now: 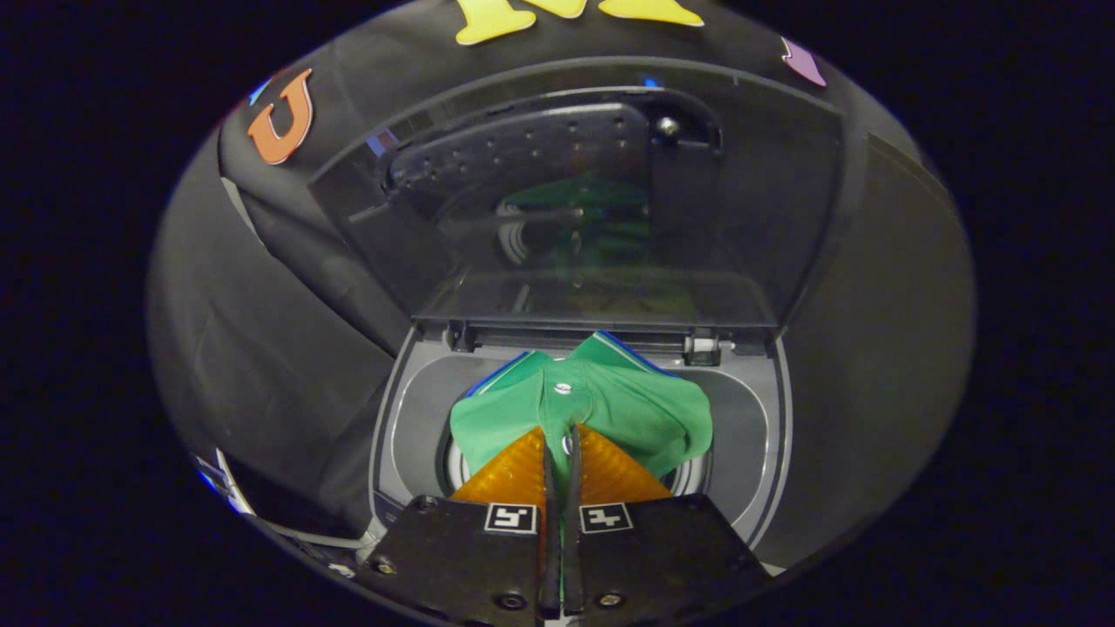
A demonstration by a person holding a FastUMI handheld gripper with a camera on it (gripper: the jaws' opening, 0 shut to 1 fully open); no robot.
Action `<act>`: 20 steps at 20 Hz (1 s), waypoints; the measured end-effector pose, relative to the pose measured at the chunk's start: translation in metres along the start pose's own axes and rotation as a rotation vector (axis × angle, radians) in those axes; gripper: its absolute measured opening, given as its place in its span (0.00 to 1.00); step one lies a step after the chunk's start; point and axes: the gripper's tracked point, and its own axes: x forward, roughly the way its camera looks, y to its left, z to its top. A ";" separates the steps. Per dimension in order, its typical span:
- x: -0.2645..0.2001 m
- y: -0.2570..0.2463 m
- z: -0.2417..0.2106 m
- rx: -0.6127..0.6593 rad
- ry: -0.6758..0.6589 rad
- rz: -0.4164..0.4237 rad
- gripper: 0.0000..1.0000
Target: Put the clothes into the washing machine and then close the washing machine lid.
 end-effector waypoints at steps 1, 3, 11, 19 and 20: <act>0.003 -0.001 -0.003 0.003 0.005 -0.007 0.05; 0.008 -0.001 -0.008 0.004 0.014 -0.015 0.05; 0.008 0.001 -0.010 -0.016 0.010 -0.023 0.05; 0.010 -0.013 -0.011 -0.093 -0.002 -0.089 0.84; 0.008 -0.012 -0.012 -0.100 -0.001 -0.086 0.81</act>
